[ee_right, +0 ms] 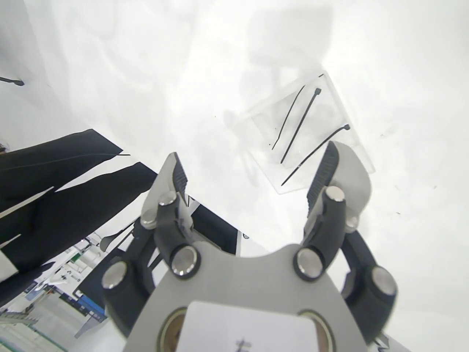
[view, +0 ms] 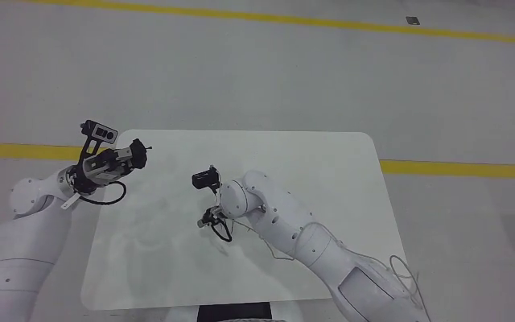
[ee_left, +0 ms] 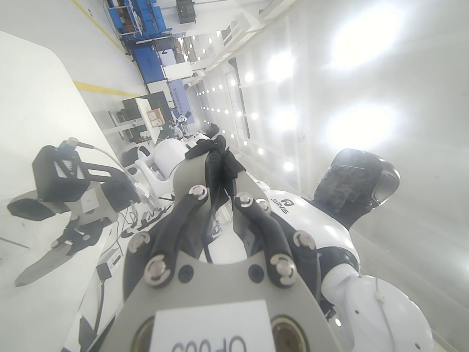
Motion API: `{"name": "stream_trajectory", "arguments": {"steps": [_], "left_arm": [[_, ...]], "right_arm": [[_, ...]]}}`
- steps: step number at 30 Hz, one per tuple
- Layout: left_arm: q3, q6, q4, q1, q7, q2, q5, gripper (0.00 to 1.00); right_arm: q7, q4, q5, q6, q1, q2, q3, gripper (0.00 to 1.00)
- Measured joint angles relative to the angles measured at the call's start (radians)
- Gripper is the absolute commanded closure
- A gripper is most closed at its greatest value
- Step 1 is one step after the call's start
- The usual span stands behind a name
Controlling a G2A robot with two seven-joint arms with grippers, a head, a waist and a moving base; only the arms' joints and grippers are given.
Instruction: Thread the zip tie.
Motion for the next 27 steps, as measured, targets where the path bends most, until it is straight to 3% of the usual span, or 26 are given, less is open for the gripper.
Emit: {"name": "stream_trajectory", "arguments": {"steps": [8,27], "left_arm": [[0.0,0.0,0.0,0.0,0.0,0.0,0.0,1.0],[0.0,0.0,0.0,0.0,0.0,0.0,0.0,1.0]], "right_arm": [[-0.017,0.044,-0.042,0.0,-0.009,-0.017,0.011,0.81],[-0.028,0.171,-0.174,0.0,-0.017,-0.082,0.021,0.83]]}}
